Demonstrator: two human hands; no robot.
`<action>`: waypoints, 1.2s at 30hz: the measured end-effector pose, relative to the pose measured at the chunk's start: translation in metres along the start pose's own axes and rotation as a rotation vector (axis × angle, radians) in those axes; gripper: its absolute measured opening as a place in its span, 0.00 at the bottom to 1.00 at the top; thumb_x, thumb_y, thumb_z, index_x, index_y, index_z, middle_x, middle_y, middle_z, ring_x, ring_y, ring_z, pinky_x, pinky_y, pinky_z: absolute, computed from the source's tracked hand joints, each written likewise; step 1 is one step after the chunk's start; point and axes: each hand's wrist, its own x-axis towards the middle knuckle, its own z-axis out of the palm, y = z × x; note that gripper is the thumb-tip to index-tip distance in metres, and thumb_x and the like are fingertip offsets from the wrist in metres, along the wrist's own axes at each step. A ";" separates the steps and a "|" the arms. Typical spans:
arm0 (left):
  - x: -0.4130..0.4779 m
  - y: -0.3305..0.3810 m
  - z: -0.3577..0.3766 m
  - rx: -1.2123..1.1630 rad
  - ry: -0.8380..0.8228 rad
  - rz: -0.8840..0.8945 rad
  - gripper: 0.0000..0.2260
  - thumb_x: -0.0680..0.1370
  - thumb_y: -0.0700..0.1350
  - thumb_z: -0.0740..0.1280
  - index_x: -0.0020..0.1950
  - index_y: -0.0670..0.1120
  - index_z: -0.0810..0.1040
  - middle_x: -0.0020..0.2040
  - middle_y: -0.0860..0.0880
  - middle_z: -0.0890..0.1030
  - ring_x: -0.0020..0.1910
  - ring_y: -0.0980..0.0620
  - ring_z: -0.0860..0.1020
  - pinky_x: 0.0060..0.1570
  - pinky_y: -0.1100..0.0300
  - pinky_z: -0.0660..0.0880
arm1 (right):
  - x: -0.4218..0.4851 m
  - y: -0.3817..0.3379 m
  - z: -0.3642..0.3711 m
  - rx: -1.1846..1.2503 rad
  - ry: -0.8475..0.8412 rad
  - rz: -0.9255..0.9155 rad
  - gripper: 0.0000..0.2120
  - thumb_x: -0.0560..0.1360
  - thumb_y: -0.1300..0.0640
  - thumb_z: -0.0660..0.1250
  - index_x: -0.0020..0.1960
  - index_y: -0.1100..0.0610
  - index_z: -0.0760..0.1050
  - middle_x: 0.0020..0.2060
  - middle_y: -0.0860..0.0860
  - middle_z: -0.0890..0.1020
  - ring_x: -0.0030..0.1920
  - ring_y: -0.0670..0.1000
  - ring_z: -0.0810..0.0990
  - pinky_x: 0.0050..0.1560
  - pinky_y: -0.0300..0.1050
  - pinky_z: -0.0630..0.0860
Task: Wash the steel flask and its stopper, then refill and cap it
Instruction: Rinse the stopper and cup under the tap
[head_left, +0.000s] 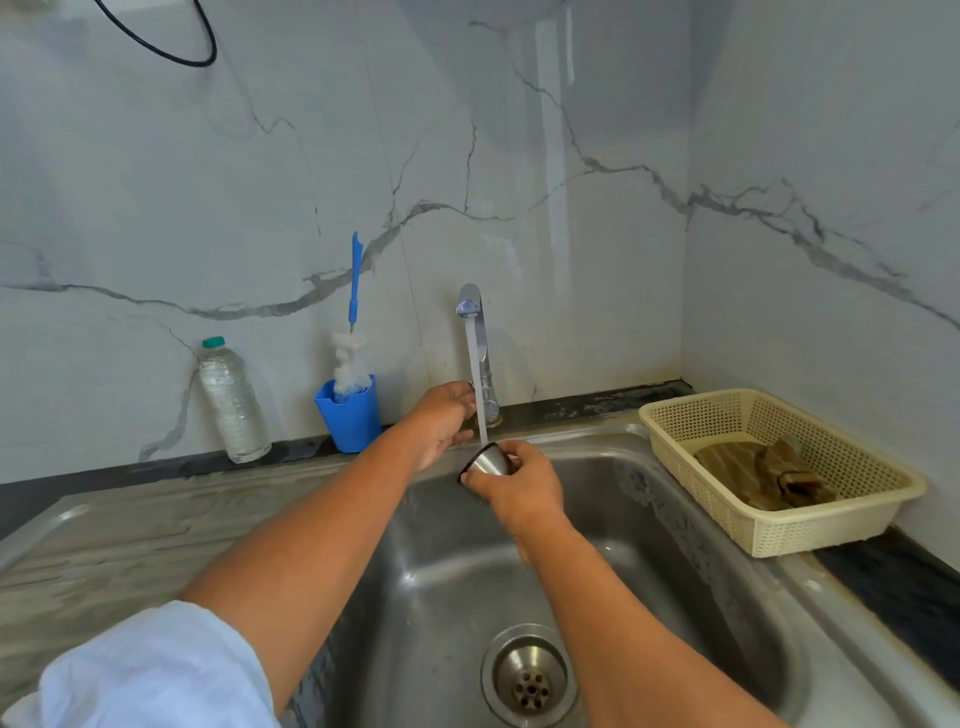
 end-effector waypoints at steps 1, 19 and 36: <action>-0.003 0.001 0.001 0.011 -0.004 0.010 0.15 0.85 0.36 0.62 0.70 0.43 0.78 0.65 0.46 0.82 0.64 0.49 0.79 0.67 0.45 0.78 | 0.001 0.000 0.001 -0.034 0.000 -0.013 0.29 0.68 0.55 0.81 0.65 0.49 0.74 0.58 0.51 0.79 0.54 0.52 0.80 0.55 0.48 0.81; -0.052 0.008 0.000 0.426 -0.182 0.124 0.15 0.86 0.51 0.62 0.70 0.47 0.77 0.66 0.47 0.80 0.63 0.49 0.79 0.65 0.50 0.77 | 0.000 -0.002 -0.005 -0.181 0.010 -0.028 0.32 0.71 0.53 0.79 0.71 0.52 0.69 0.58 0.51 0.79 0.59 0.54 0.79 0.57 0.49 0.80; -0.225 0.002 -0.115 0.293 -0.025 0.083 0.24 0.71 0.47 0.82 0.64 0.45 0.81 0.57 0.48 0.86 0.58 0.52 0.84 0.61 0.53 0.81 | -0.098 -0.061 0.005 -0.442 -0.508 -0.352 0.43 0.65 0.50 0.84 0.75 0.47 0.67 0.67 0.51 0.78 0.62 0.51 0.80 0.65 0.53 0.78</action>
